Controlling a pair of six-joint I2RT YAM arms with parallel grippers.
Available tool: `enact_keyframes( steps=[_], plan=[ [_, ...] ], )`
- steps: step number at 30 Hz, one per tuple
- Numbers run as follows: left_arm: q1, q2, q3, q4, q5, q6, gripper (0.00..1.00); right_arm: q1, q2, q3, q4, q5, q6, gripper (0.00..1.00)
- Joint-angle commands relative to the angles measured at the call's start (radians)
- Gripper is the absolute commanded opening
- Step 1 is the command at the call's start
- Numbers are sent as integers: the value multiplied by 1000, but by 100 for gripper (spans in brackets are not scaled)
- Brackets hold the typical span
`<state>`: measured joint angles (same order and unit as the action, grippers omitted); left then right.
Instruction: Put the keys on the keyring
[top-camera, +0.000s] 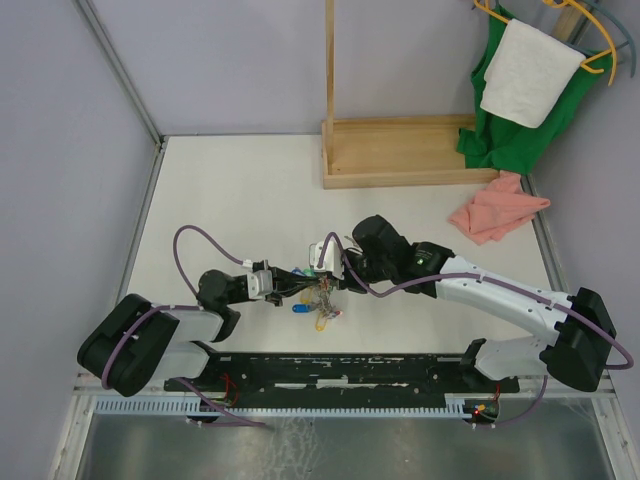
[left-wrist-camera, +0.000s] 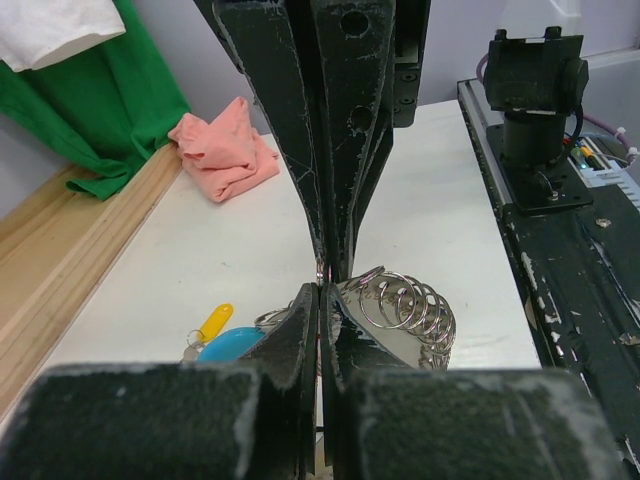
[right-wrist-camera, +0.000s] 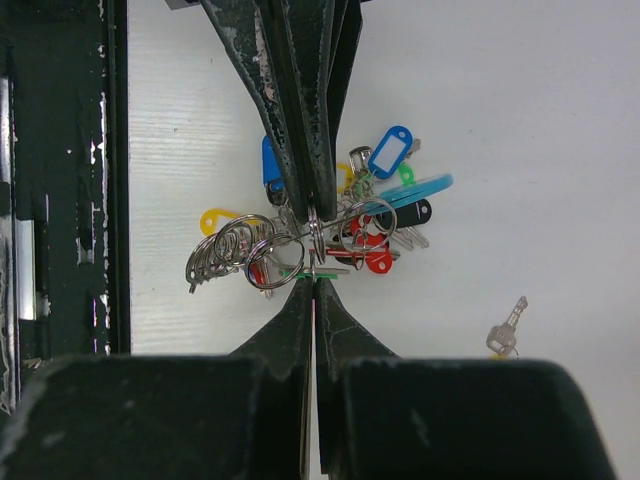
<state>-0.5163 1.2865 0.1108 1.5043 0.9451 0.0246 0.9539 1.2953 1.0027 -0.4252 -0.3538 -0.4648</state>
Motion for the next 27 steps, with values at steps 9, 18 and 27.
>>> enact_keyframes(
  steps=[9, 18, 27],
  plan=[
    [2, -20, 38, 102, 17, 43, 3, 5, -20, 34, 56, 17, 15, 1],
    [2, -15, 40, 102, 18, 43, 3, 4, -28, 33, 62, 19, 16, 1],
    [2, -12, 41, 97, 14, 46, 3, 4, -38, 30, 68, -6, 18, 1]
  ],
)
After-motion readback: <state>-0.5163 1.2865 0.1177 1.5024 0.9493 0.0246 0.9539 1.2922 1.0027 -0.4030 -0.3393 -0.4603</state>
